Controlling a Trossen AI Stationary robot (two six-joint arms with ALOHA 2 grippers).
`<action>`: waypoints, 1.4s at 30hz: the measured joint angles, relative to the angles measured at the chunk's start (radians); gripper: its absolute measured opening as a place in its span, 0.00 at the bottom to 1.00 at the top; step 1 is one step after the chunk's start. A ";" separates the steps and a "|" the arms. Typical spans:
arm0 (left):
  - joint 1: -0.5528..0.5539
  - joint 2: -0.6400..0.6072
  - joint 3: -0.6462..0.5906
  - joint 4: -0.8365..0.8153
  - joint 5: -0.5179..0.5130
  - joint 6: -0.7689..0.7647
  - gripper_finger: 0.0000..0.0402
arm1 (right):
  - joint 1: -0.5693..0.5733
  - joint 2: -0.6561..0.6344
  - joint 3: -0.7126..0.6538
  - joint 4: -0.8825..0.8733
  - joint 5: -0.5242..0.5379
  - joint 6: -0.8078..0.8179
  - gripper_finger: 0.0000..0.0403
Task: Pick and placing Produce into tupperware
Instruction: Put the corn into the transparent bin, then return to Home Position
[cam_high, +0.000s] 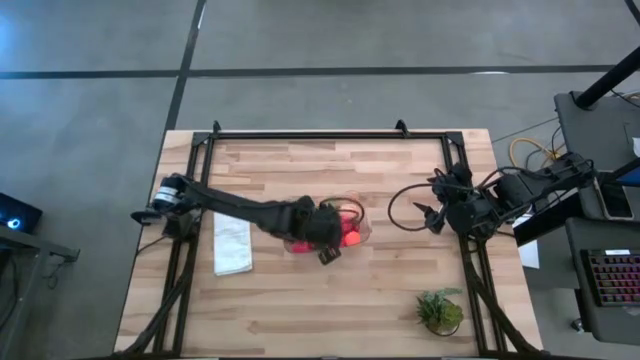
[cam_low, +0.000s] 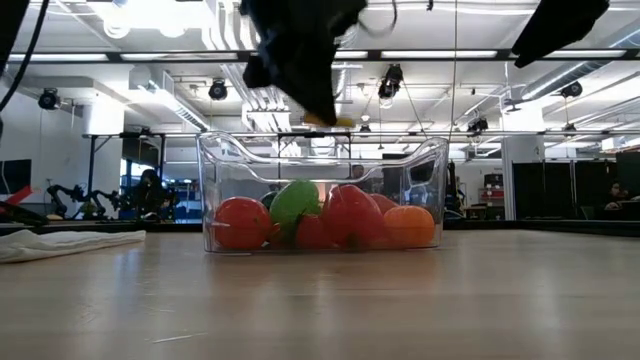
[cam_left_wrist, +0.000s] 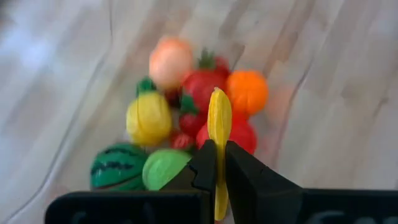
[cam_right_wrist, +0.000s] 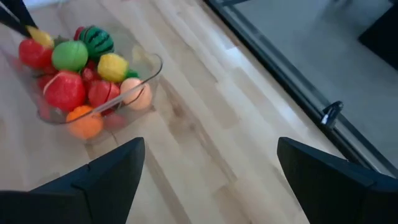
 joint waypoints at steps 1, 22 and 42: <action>0.021 0.001 -0.008 -0.011 0.042 0.009 0.01 | -0.001 -0.001 0.000 0.001 0.015 0.008 0.89; 0.213 0.004 -0.073 -0.015 0.079 0.159 0.45 | -0.002 0.001 0.000 0.017 0.179 0.118 0.89; 0.155 -0.060 0.008 0.374 0.399 -0.080 0.62 | -0.001 -0.019 0.155 0.024 -0.154 -0.055 0.89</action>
